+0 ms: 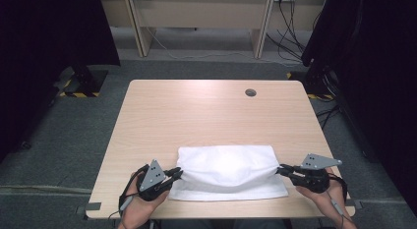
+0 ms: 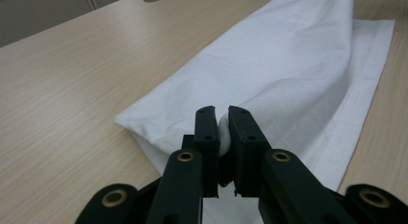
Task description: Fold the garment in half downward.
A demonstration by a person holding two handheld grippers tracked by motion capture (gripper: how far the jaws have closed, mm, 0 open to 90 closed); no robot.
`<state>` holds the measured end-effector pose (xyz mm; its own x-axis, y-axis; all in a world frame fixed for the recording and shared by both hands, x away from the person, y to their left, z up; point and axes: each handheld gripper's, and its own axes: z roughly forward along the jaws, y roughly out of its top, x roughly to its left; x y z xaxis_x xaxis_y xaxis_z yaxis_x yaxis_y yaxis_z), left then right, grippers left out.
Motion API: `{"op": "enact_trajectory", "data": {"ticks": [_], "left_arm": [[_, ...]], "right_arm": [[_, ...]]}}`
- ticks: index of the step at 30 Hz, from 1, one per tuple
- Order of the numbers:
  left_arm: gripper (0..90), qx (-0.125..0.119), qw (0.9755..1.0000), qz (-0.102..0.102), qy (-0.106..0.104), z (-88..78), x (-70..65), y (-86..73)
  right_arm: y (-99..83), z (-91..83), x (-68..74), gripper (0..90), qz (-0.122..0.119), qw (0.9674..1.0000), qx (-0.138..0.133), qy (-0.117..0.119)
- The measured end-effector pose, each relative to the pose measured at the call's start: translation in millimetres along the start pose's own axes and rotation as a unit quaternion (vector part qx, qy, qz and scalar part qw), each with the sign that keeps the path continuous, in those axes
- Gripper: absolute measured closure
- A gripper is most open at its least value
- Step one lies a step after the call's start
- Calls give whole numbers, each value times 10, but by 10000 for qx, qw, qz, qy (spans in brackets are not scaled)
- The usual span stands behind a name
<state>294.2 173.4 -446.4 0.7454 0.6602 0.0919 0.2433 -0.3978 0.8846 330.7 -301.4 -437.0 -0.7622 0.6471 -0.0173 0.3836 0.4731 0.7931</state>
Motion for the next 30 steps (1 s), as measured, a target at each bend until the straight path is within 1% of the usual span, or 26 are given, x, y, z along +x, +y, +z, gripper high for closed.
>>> {"op": "enact_trajectory", "data": {"ticks": [7, 18, 21, 23, 26, 28, 29, 30], "left_arm": [[825, 85, 9999, -46, -37, 20, -13, -56], [824, 223, 9996, -111, -114, 45, -28, -141], [825, 221, 9996, -133, -100, 40, -28, -155], [825, 148, 9997, -162, -54, 32, -27, -157], [825, 175, 9997, -138, -71, 28, -25, -146], [825, 177, 9997, -126, -57, 26, -27, -141], [825, 125, 9998, -150, -10, 18, -27, -139], [825, 117, 9998, -158, -8, 10, -20, -133]], "right_arm": [[-53, 27, 13, 801, 30, 10000, 86, 41], [-91, 31, 17, 790, 1, 9997, 218, 73], [-106, 21, 23, 794, -7, 9996, 253, 86], [-113, 8, 28, 805, -4, 9996, 249, 91], [-112, -9, 43, 809, -35, 9996, 250, 105], [-105, -27, 52, 813, -16, 9997, 207, 104], [-99, -36, 54, 814, -25, 9998, 190, 105], [-93, -48, 58, 814, -5, 9998, 158, 108]]}}
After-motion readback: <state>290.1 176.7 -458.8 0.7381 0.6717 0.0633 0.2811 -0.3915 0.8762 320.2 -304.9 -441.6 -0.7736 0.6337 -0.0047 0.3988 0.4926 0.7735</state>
